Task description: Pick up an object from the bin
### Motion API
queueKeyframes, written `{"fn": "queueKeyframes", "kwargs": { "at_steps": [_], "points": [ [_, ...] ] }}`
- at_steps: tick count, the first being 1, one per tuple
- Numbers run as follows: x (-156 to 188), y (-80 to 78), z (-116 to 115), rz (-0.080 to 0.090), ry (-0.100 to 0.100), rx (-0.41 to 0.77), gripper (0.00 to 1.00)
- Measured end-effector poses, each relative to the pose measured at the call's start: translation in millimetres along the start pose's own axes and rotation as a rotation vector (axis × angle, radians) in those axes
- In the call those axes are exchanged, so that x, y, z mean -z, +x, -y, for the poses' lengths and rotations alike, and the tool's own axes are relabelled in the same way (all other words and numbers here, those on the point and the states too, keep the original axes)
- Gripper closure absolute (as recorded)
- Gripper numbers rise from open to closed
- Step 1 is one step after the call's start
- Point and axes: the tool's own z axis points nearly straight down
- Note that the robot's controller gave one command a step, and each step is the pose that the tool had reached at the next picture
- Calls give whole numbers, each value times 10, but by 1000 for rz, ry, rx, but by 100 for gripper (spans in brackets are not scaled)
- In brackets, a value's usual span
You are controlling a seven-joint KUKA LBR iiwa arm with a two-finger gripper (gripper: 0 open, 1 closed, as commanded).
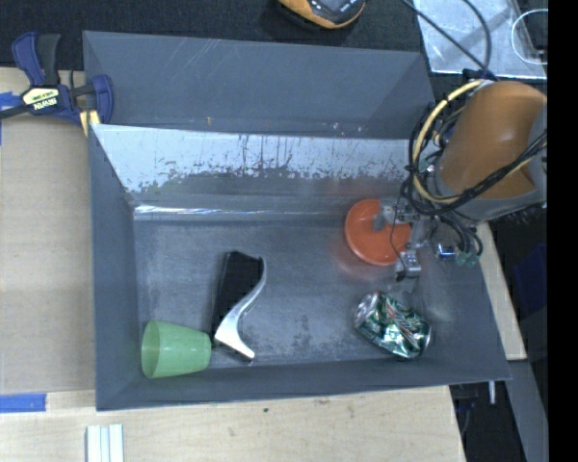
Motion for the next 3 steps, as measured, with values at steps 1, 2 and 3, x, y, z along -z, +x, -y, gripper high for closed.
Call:
{"fn": "queueKeyframes", "kwargs": {
  "at_steps": [1, 2, 3],
  "points": [
    [51, -17, -5, 8, 1, 3, 0],
    [-520, 513, 288, 15, 0, 48, 0],
    [-557, -261, 324, 18, 4, 75, 0]
  ]
}}
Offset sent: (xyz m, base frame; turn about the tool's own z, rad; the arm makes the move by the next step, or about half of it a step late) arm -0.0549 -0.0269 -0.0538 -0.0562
